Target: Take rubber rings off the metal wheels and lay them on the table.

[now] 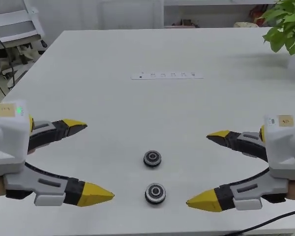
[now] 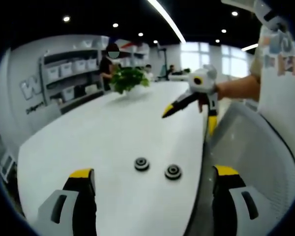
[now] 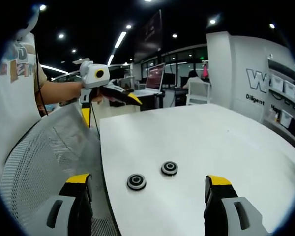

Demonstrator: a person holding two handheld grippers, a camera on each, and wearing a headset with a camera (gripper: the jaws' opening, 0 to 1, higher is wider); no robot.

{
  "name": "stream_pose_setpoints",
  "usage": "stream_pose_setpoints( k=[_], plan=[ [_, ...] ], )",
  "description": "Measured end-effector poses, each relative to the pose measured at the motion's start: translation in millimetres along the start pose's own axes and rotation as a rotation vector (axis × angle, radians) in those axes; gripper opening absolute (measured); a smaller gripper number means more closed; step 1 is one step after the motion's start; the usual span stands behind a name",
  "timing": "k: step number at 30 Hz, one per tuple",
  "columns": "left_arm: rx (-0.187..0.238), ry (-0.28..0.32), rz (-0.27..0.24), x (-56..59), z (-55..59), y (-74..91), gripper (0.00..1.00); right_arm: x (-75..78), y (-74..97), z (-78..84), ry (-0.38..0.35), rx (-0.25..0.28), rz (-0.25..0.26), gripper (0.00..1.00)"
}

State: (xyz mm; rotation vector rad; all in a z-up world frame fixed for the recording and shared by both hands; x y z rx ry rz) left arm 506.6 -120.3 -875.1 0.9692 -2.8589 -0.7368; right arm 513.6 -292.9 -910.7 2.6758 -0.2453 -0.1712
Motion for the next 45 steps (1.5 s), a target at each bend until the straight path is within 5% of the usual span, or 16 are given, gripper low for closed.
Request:
stream_pose_setpoints(
  k=[23, 45],
  plan=[
    [-0.031, -0.035, 0.14, 18.3, 6.7, -43.1, 0.82, 7.9, -25.6, 25.1, 0.033, -0.049, -0.042, 0.75],
    [-0.124, -0.045, 0.286, 49.9, 38.8, -78.7, 0.58, 0.7, -57.1, 43.9, 0.042, -0.066, -0.135, 0.5]
  ],
)
Point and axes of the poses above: the centre of the closed fingertips' face, and the gripper's own axes: y roughly backward along the fingers, x roughly to its right, z roughly out of its underside, the point moved 2 cm from there along y, roughly backward along the fingers, and after that the axes turned 8 degrees about -z, right-handed, at the moved point
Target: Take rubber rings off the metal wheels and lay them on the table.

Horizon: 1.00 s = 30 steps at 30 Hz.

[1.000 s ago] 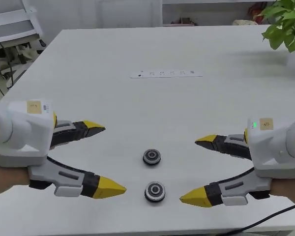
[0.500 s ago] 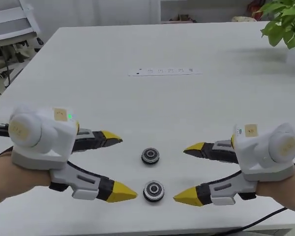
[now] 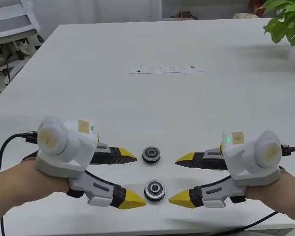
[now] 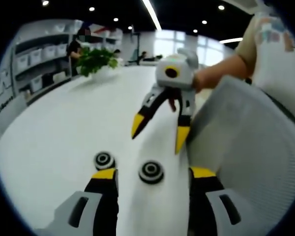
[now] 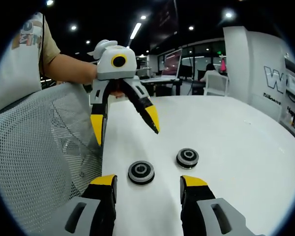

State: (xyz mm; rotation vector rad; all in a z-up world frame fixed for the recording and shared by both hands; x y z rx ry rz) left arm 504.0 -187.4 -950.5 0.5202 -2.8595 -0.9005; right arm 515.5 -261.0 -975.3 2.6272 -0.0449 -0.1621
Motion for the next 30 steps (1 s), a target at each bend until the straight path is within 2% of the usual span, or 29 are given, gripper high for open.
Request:
stream_pose_setpoints(
  k=[13, 18, 26, 30],
  plan=[
    [-0.026, 0.005, 0.032, 0.5, 6.2, -19.8, 0.42, -2.5, -8.8, 6.9, -0.019, -0.01, -0.032, 0.46],
    [-0.036, 0.001, 0.045, 4.3, 8.3, -27.4, 0.36, -3.6, -9.1, 10.1, -0.024, -0.018, -0.037, 0.45],
    [-0.05, 0.007, 0.037, 3.8, 12.5, -37.5, 0.25, -4.3, -8.5, 14.3, -0.037, -0.021, -0.035, 0.45],
    [-0.067, -0.015, 0.025, 3.9, 16.4, -41.9, 0.22, -5.0, -8.9, 15.3, -0.038, -0.022, -0.036, 0.45]
  ],
)
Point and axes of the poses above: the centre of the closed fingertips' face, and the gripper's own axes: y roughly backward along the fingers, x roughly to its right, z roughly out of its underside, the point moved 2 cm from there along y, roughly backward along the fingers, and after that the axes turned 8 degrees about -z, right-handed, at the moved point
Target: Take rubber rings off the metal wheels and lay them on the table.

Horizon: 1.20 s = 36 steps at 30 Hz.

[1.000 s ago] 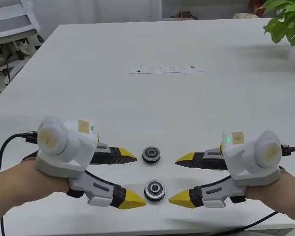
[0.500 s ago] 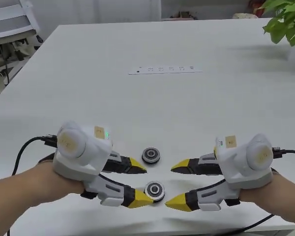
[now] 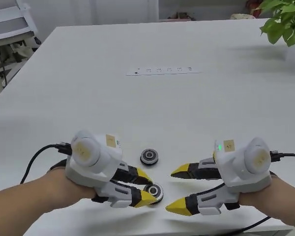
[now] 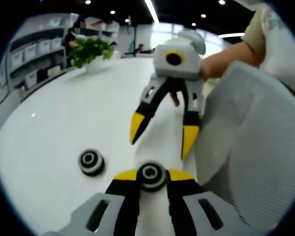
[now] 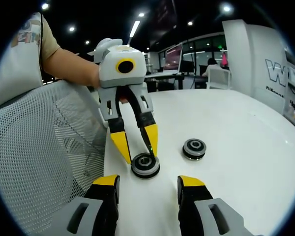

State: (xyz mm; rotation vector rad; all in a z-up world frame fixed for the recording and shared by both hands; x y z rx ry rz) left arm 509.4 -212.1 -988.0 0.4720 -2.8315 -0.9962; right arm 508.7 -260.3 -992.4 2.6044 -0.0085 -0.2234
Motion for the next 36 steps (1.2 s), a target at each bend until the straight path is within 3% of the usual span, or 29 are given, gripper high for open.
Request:
stream_pose_setpoints(
  k=[7, 13, 28, 36],
  plan=[
    [-0.004, -0.047, -0.033, -3.0, 0.3, -1.1, 0.14, 0.0, -0.9, 0.3, 0.002, 0.002, 0.001, 0.45],
    [-0.003, -0.084, -0.048, -1.8, 0.4, -1.2, 0.14, 1.7, -4.8, -4.5, 0.003, 0.016, -0.003, 0.42],
    [0.024, -0.053, -0.082, -2.7, 1.2, -1.3, 0.13, -2.7, -30.3, -3.8, 0.002, 0.009, -0.052, 0.34],
    [0.026, -0.048, -0.085, -2.9, 1.3, -1.1, 0.13, 0.0, -34.3, -4.4, 0.013, 0.008, -0.041, 0.3]
  ],
)
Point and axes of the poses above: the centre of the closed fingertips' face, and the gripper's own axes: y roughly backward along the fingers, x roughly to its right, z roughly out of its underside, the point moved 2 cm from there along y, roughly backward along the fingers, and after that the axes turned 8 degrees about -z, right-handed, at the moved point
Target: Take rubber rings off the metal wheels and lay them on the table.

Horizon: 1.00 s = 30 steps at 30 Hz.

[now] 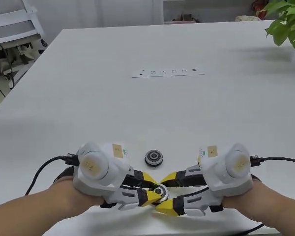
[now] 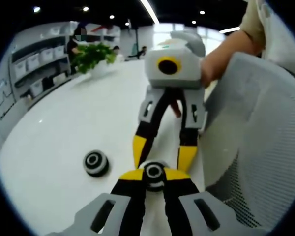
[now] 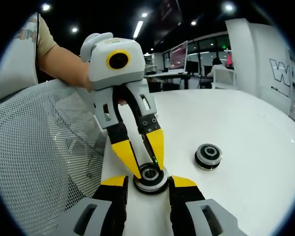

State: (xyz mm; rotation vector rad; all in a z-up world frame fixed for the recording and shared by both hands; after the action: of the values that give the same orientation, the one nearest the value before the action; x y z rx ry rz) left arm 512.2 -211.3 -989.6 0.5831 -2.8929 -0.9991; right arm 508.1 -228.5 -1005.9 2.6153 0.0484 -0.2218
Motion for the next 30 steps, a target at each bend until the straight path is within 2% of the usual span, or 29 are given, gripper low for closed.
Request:
stream_pose_setpoints(
  k=[3, 21, 25, 26, 30],
  plan=[
    [0.001, 0.0, 0.0, -0.2, 0.1, -0.2, 0.13, 2.6, 0.8, -0.2, 0.003, -0.002, 0.014, 0.26],
    [0.007, 0.007, -0.005, -0.6, 0.0, -0.8, 0.13, -0.2, 10.0, 4.7, -0.008, -0.002, 0.038, 0.22],
    [0.007, 0.008, -0.005, -0.7, 0.1, -0.9, 0.13, -0.3, 12.1, 8.1, -0.005, -0.022, 0.043, 0.18],
    [0.008, 0.009, -0.005, -0.8, 0.1, -0.9, 0.13, 0.9, 14.4, 12.1, 0.018, -0.046, 0.054, 0.15],
    [0.008, 0.011, -0.007, -0.6, 0.0, -0.8, 0.13, 0.1, 15.6, 12.3, -0.023, -0.03, 0.055, 0.11]
  ],
)
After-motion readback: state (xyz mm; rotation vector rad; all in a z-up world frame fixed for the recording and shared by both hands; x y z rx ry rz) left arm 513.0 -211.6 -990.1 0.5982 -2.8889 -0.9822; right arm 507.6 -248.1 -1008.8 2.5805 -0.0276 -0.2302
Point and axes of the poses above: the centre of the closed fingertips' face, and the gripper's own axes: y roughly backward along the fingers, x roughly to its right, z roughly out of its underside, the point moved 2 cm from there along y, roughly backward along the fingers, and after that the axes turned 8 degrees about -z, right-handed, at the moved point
